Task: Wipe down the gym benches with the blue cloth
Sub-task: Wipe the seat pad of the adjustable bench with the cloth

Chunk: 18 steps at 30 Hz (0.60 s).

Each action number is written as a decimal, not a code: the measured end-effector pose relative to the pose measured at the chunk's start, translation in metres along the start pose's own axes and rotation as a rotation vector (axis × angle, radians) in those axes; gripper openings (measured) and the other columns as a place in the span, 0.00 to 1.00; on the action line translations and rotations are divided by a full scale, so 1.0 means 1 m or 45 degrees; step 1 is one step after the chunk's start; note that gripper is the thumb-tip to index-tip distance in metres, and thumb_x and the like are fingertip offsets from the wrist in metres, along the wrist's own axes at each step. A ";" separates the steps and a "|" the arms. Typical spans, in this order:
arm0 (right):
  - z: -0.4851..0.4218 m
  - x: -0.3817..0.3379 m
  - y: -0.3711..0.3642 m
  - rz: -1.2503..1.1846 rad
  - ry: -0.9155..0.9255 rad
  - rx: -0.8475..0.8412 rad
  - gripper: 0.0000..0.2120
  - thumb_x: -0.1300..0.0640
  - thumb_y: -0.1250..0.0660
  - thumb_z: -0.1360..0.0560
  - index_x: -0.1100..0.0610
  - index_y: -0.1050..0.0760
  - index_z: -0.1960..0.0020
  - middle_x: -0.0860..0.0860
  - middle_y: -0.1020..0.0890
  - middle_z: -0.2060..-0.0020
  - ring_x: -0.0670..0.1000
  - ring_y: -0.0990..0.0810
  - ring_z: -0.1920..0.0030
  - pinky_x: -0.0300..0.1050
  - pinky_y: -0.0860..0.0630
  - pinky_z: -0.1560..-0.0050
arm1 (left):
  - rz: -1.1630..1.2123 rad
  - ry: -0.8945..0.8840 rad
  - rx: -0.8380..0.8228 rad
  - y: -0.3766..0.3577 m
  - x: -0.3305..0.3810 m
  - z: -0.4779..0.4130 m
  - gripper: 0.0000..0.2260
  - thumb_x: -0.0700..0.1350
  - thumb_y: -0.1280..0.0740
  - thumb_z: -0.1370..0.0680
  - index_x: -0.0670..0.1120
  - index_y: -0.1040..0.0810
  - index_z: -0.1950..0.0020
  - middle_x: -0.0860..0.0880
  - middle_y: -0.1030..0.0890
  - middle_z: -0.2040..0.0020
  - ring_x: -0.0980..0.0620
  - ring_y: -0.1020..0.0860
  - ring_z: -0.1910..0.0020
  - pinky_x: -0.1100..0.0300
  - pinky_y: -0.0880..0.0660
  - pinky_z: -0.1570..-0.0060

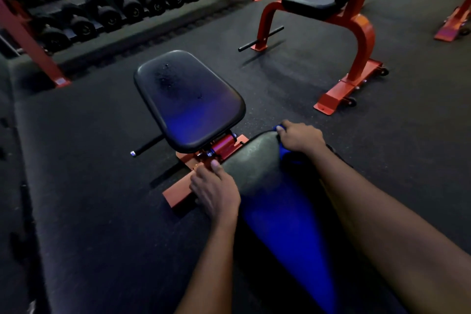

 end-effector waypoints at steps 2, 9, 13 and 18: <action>-0.004 -0.005 -0.001 0.019 0.009 0.041 0.21 0.41 0.51 0.18 0.48 0.30 0.32 0.57 0.25 0.32 0.62 0.26 0.34 0.56 0.31 0.37 | -0.022 -0.045 -0.107 -0.008 0.004 -0.012 0.23 0.55 0.52 0.16 0.40 0.28 0.34 0.37 0.26 0.36 0.38 0.28 0.38 0.47 0.32 0.43; -0.017 -0.017 0.000 0.006 0.170 -0.023 0.19 0.41 0.50 0.17 0.43 0.30 0.32 0.52 0.26 0.31 0.59 0.27 0.32 0.54 0.31 0.38 | -0.008 -0.114 -0.126 -0.009 0.006 -0.011 0.23 0.55 0.53 0.16 0.43 0.29 0.32 0.42 0.26 0.32 0.43 0.27 0.36 0.51 0.32 0.43; -0.025 -0.057 -0.006 0.181 0.294 0.081 0.17 0.43 0.49 0.18 0.46 0.26 0.38 0.53 0.22 0.35 0.58 0.25 0.35 0.53 0.29 0.42 | 0.075 -0.100 -0.109 -0.011 0.001 -0.012 0.22 0.55 0.53 0.16 0.44 0.26 0.36 0.43 0.23 0.38 0.43 0.25 0.41 0.53 0.33 0.49; -0.032 -0.044 -0.005 0.018 0.269 -0.008 0.16 0.42 0.49 0.18 0.41 0.26 0.37 0.49 0.23 0.34 0.56 0.26 0.34 0.51 0.30 0.40 | 0.156 -0.074 -0.088 -0.013 -0.004 -0.015 0.23 0.56 0.53 0.16 0.44 0.26 0.36 0.44 0.23 0.37 0.44 0.25 0.39 0.52 0.30 0.45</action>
Point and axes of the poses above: each hand's wrist, its own z-axis away from the middle knuckle, its own y-axis out of the back of the hand, x = y × z, the point moved 7 cm from there along -z, towards the middle knuckle
